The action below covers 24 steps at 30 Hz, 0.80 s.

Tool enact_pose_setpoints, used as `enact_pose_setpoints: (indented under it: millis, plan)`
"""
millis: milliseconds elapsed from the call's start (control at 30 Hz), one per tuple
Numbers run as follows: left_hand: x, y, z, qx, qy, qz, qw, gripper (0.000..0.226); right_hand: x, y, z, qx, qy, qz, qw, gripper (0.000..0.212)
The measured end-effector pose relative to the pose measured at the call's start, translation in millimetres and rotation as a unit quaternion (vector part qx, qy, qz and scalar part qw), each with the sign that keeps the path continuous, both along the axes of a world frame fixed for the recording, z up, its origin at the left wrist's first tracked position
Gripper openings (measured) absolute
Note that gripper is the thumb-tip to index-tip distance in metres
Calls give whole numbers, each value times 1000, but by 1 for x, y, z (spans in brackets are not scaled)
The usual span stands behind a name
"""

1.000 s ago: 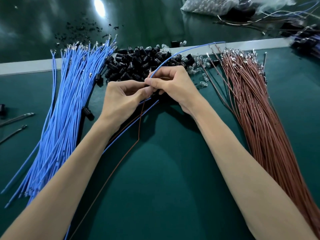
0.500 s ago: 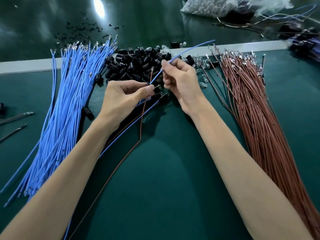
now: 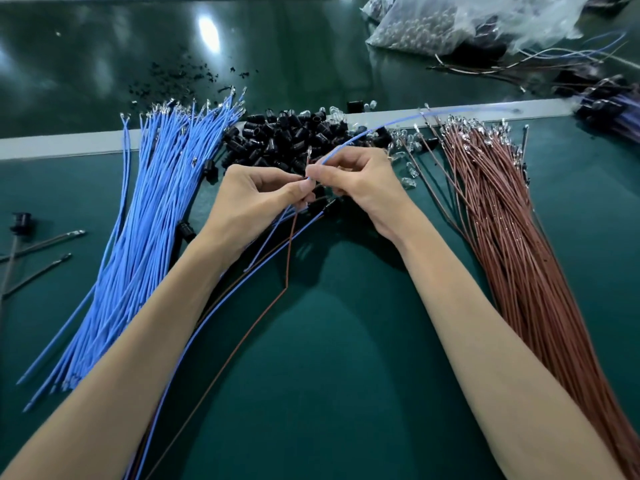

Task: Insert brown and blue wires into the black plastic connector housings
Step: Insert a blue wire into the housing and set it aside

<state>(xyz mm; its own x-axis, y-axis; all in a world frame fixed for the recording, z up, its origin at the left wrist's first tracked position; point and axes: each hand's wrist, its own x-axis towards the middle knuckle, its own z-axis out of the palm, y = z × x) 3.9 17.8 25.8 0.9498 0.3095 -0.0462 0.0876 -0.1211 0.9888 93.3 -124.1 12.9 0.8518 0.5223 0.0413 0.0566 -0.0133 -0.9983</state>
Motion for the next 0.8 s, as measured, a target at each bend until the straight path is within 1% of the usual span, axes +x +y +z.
enact_pose_setpoints:
  millis: [33,67,133,167,200,267,333,367,400,433,500,533,600,700,800]
  plan:
    - [0,1,2,17,-1,-6,1000,1,0,-1,3,18,21,-2,1000,12]
    - [1,2,5,36,-1,-11,999,1,1,-1,7,61,65,-12,996,10]
    - [2,4,9,80,4,-17,997,2,5,-4,13,172,162,-49,970,14]
    - [2,6,11,101,9,-18,995,2,6,-5,15,194,177,-64,963,16]
    - [3,7,12,118,15,-19,993,1,6,-6,15,179,160,-67,968,18]
    - [5,7,14,152,25,-32,988,3,0,-6,15,91,70,-30,993,19]
    - [5,6,15,191,27,-53,980,9,-8,-3,12,29,15,13,999,16]
    - [5,6,15,209,27,-59,976,11,-10,-3,12,26,15,18,999,13]
    - [6,7,15,226,28,-60,972,10,-10,-3,13,45,35,13,998,11]
    - [6,9,15,243,31,-56,968,10,-10,-4,14,84,72,0,994,10]
    - [6,13,16,271,44,-51,960,13,-8,-8,14,155,128,-48,978,12]
    - [6,14,17,284,52,-54,956,13,-7,-10,12,159,128,-70,976,14]
    - [9,12,19,328,71,-65,940,14,-7,-11,8,113,84,-86,986,15]
    - [16,4,23,387,83,-62,916,11,-14,-6,3,27,25,-73,997,14]
    - [22,-10,21,408,72,-36,909,13,-17,-4,1,5,14,-91,996,15]
